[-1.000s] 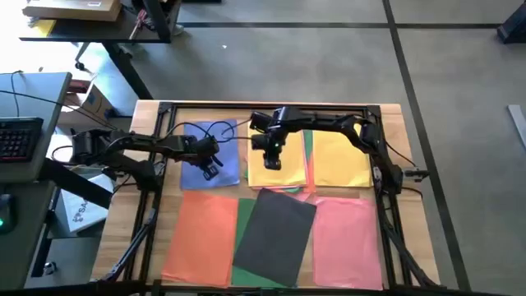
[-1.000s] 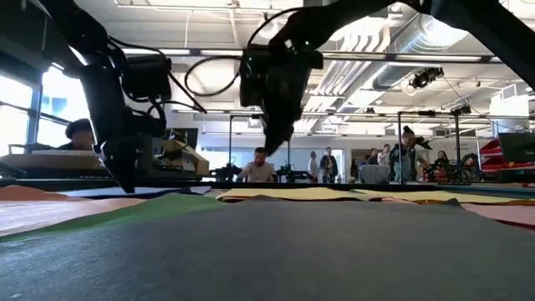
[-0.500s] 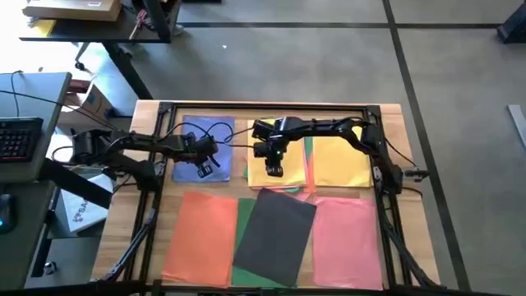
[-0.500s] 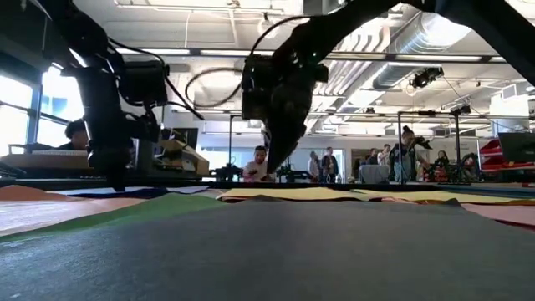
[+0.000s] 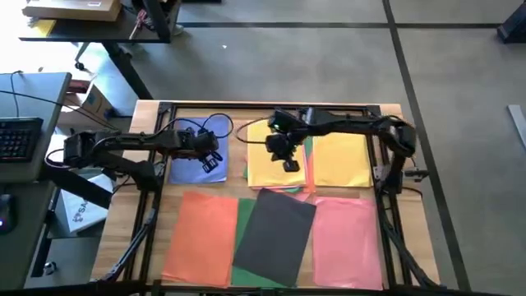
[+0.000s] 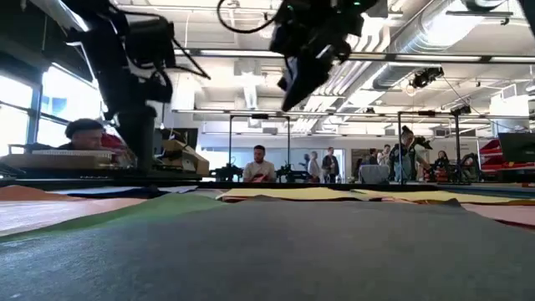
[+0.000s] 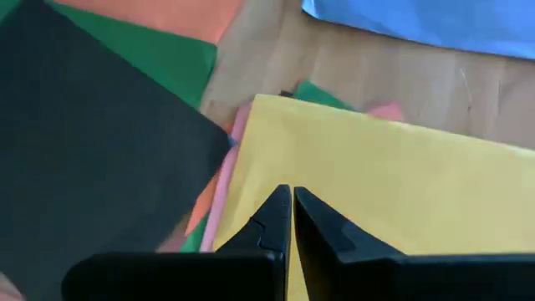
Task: Organize paper
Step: Stack the left yellow paper on the right yellow paper
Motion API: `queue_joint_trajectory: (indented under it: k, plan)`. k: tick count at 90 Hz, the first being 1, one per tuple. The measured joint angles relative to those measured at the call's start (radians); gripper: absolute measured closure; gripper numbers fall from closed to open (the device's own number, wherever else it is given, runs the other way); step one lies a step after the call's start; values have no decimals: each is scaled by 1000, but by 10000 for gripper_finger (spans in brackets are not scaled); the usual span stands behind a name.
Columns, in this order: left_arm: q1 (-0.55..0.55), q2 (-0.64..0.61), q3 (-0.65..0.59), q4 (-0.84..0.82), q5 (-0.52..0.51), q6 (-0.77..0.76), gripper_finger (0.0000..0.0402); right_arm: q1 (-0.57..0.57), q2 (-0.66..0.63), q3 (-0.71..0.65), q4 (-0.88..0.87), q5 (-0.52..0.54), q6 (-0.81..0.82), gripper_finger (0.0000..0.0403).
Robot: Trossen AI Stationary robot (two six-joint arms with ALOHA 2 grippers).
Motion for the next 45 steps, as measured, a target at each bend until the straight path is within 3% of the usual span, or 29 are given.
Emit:
queue_joint_trajectory:
  k: [17, 30, 37, 45]
  plan:
    - [-55, 24, 0, 247, 43, -7, 401, 31, -197, -320, 265, 76, 267, 403]
    - [-76, 99, -35, 610, 129, 50, 402, 71, -256, -497, 601, 65, 459, 403]
    - [-82, 161, -42, 729, 157, 86, 401, 89, -253, -547, 708, 67, 419, 402]
    - [-83, 219, -42, 797, 172, 76, 401, 114, -251, -557, 687, 113, 281, 396]
